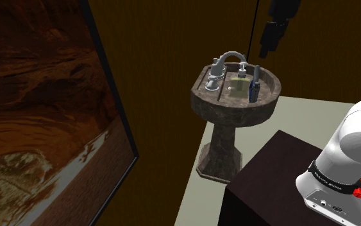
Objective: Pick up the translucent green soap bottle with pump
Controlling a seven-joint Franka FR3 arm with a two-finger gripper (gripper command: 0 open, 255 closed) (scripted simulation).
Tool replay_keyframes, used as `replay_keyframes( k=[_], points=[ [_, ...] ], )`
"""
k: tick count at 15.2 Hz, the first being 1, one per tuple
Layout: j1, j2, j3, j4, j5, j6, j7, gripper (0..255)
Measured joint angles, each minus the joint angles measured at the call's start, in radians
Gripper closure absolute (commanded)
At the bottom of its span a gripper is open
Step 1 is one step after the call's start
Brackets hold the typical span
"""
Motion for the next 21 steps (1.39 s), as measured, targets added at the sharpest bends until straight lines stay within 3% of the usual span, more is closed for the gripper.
replay_keyframes(
  k=[3, 8, 15, 21],
  points=[
    [-0.003, 0.002, -0.025, -0.024, -0.012, 0.029, -0.033, 0],
    [-0.014, 0.045, -0.129, -0.086, -0.056, 0.147, -0.167, 0],
    [-0.015, 0.198, -0.291, -0.091, -0.09, 0.324, -0.375, 0],
    [0.009, 0.369, -0.425, -0.052, -0.059, 0.463, -0.562, 0]
  ],
)
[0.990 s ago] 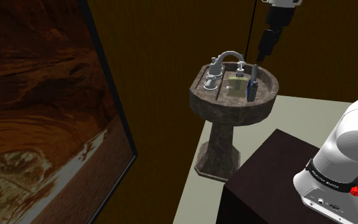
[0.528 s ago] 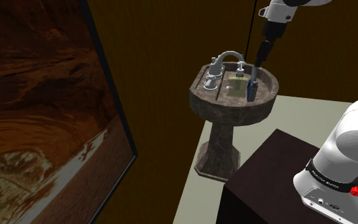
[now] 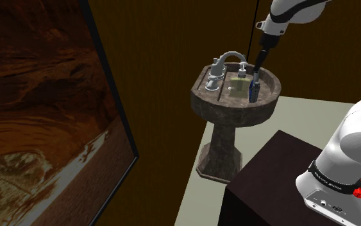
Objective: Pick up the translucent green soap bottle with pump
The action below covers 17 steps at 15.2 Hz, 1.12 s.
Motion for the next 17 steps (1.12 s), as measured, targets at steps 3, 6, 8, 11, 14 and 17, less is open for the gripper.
replay_keyframes(
  k=[3, 6, 8, 11, 14, 17],
  points=[
    [0.021, 0.11, -0.069, 0.045, 0.048, 0.06, -0.109, 0],
    [0.041, 0.228, -0.129, 0.111, 0.122, 0.095, -0.225, 0],
    [0.05, 0.323, -0.166, 0.156, 0.193, 0.125, -0.317, 0],
    [0.037, 0.462, -0.201, 0.246, 0.309, 0.128, -0.458, 0],
    [0.009, 0.571, -0.202, 0.314, 0.402, 0.129, -0.559, 0],
    [-0.001, 0.608, -0.196, 0.312, 0.438, 0.154, -0.594, 0]
  ],
)
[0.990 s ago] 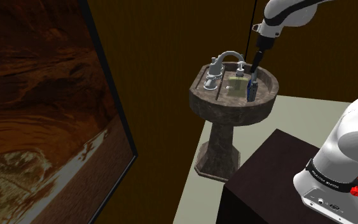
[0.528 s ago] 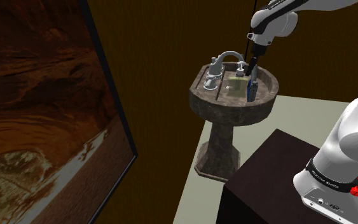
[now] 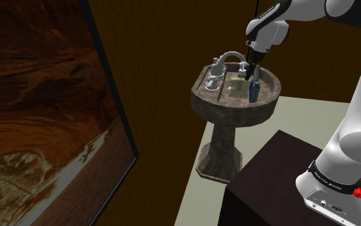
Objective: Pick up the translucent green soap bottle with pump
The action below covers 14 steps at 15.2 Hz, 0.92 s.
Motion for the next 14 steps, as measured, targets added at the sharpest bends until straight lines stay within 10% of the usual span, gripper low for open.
replay_keyframes(
  k=[4, 5, 14],
  points=[
    [-0.007, 0.035, 0.011, -0.013, 0.037, 0.038, -0.03, 0],
    [-0.009, 0.04, 0.013, -0.013, 0.042, 0.041, -0.035, 255],
    [-0.009, 0.043, 0.013, -0.011, 0.044, 0.044, -0.034, 255]
  ],
)
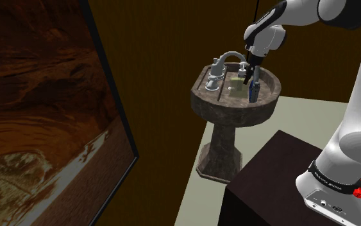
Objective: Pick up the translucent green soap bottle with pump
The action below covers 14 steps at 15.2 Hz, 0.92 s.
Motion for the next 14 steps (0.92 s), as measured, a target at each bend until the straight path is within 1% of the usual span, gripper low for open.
replay_keyframes(
  k=[4, 14],
  points=[
    [0.002, -0.015, -0.005, 0.005, -0.016, -0.019, 0.01, 255],
    [0.017, -0.086, -0.021, 0.063, -0.092, -0.122, 0.08, 255]
  ],
)
